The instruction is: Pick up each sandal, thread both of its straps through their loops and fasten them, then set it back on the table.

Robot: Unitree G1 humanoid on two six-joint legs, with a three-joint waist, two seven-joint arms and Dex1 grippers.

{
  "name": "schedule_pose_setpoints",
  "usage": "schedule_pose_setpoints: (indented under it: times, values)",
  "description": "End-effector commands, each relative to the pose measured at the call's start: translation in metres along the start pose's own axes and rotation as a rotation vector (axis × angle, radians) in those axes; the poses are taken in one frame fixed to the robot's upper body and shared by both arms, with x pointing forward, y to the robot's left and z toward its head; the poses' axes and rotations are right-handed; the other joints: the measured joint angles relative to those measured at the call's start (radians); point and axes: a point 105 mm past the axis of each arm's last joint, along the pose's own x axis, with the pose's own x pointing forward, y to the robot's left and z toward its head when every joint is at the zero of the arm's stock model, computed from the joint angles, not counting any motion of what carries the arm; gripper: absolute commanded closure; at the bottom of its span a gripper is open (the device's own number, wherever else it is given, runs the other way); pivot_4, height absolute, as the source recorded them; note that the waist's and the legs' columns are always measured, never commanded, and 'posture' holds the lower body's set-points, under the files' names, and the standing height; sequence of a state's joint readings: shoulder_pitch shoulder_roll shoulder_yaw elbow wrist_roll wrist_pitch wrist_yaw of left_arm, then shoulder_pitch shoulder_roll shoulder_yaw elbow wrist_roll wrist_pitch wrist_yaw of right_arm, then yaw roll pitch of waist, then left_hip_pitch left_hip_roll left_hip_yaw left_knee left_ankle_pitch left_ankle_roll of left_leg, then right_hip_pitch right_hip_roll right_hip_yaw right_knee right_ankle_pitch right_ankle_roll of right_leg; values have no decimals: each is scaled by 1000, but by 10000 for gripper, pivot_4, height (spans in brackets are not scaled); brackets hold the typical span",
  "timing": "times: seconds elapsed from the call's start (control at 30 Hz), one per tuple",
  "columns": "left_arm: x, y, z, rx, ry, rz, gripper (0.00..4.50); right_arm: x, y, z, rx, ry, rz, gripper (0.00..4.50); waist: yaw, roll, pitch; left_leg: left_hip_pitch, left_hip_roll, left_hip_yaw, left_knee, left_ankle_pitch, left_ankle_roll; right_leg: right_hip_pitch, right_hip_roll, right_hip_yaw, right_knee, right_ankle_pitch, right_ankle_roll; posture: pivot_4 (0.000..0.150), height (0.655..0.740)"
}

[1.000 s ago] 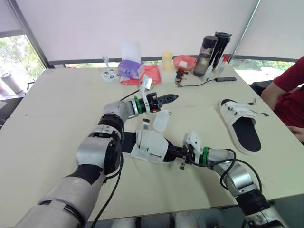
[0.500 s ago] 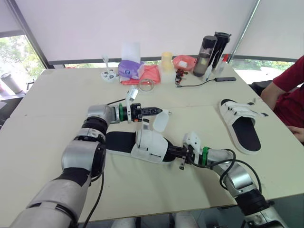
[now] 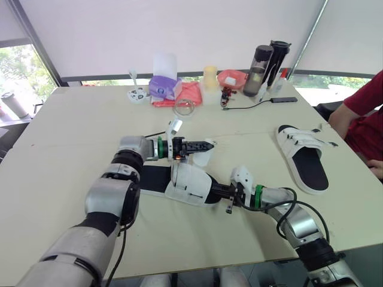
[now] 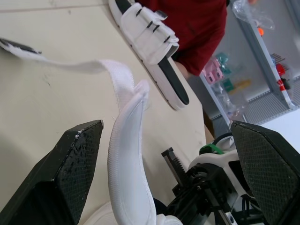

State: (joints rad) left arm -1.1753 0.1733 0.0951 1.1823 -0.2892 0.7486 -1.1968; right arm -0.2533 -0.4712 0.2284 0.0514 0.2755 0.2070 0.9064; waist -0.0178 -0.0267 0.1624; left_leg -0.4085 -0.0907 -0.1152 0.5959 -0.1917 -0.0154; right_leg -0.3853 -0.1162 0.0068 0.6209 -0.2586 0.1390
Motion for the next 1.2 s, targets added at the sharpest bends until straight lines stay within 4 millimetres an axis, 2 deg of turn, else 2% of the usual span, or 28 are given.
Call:
schedule_pose_setpoints:
  times: [0.03,0.3,0.57,0.67,0.8,0.83,0.9,1.07,1.2]
  values:
    - [6,-5,14,44,-47,11,219,-5,0,-46,85,168,-59,45000,0,0,0,0,0,0,0,0,0,0,0,0,0,0,0,1500,7400]
    - [26,-6,37,15,-232,71,219,-4,2,-48,88,169,-67,45000,2,0,0,0,0,0,1,0,0,1,0,0,0,-2,4,1500,7400]
    - [30,-5,43,8,-287,98,219,-5,3,-48,92,168,-80,45000,0,0,0,1,0,0,1,0,0,1,0,0,0,-2,4,1500,7400]
    - [30,-5,43,11,-288,97,8946,-5,3,-48,93,167,-84,45000,0,0,0,1,0,0,1,0,0,2,0,0,0,-2,4,1500,7400]
    - [29,-7,43,18,-287,81,30124,-4,2,-48,92,166,-88,45000,0,0,0,1,0,0,1,0,0,1,0,0,0,-2,4,1500,7400]
    - [29,-7,44,19,-289,81,33802,-4,2,-48,92,165,-89,45000,0,0,0,1,0,0,1,0,0,2,0,0,0,-2,4,1500,7400]
    - [28,-7,44,22,-292,80,43912,-3,2,-48,92,164,-90,45000,0,0,0,1,0,0,1,0,0,2,0,0,0,-2,4,1500,7400]
    - [25,-7,48,59,-294,87,44643,-2,3,-48,92,164,-83,45000,-1,0,0,1,0,0,1,0,0,1,0,0,1,-2,4,1500,7400]
    - [20,-17,63,222,-292,71,44643,-2,3,-49,88,170,-79,45000,-2,0,0,1,0,0,1,0,-1,1,0,0,2,-2,4,1500,7400]
